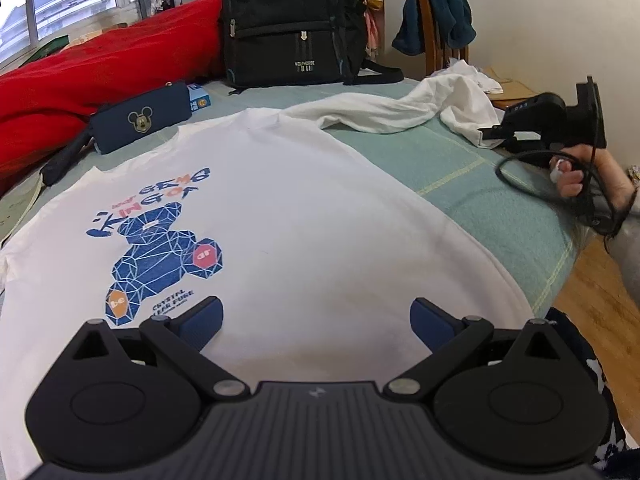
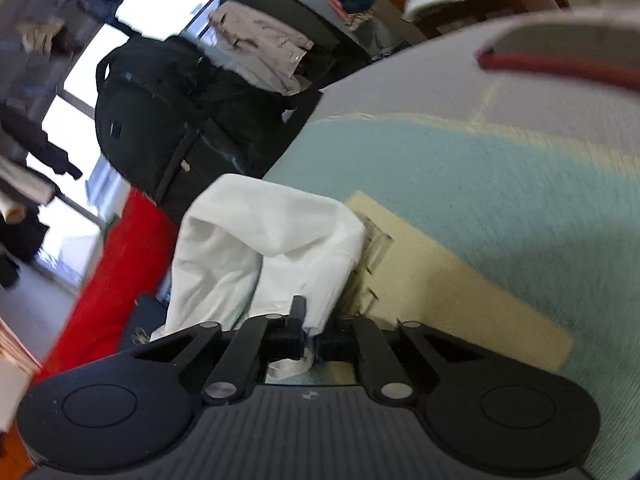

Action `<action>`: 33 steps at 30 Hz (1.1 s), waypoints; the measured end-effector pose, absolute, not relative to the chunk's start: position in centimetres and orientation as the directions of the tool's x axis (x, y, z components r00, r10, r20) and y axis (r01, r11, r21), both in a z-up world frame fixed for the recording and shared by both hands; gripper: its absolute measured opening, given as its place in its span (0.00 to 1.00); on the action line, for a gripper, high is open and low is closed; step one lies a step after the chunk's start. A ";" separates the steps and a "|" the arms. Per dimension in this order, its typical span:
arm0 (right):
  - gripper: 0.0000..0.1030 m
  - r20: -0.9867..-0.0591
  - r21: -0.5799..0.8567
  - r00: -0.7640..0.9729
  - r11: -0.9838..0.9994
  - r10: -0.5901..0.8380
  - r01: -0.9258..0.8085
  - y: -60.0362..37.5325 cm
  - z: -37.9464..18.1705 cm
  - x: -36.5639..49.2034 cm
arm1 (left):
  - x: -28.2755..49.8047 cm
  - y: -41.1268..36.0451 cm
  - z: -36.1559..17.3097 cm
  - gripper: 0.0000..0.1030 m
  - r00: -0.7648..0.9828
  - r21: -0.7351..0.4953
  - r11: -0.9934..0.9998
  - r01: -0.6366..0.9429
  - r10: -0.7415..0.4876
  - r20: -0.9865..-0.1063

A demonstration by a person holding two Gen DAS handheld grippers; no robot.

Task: Fold clothes
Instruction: 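Pull the held sleeve outward from the body with the right gripper, then release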

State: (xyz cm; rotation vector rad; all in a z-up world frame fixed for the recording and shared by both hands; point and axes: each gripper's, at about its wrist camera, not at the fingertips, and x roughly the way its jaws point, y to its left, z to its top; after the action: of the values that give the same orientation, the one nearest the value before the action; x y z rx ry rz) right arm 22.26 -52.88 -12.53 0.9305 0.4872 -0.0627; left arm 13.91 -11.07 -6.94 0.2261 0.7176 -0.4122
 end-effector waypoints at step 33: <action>0.12 -0.632 0.215 0.718 0.824 -0.292 0.524 -62.1 0.3 26.3 | 14.1 -9.2 -6.7 0.97 0.708 0.060 0.930 0.362 -0.233 -0.667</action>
State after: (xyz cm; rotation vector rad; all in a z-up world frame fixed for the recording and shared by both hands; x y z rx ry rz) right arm 26.29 -62.05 0.31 0.3991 0.6209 -0.4649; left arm 14.12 -9.22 -6.66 0.1924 0.7122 -0.3328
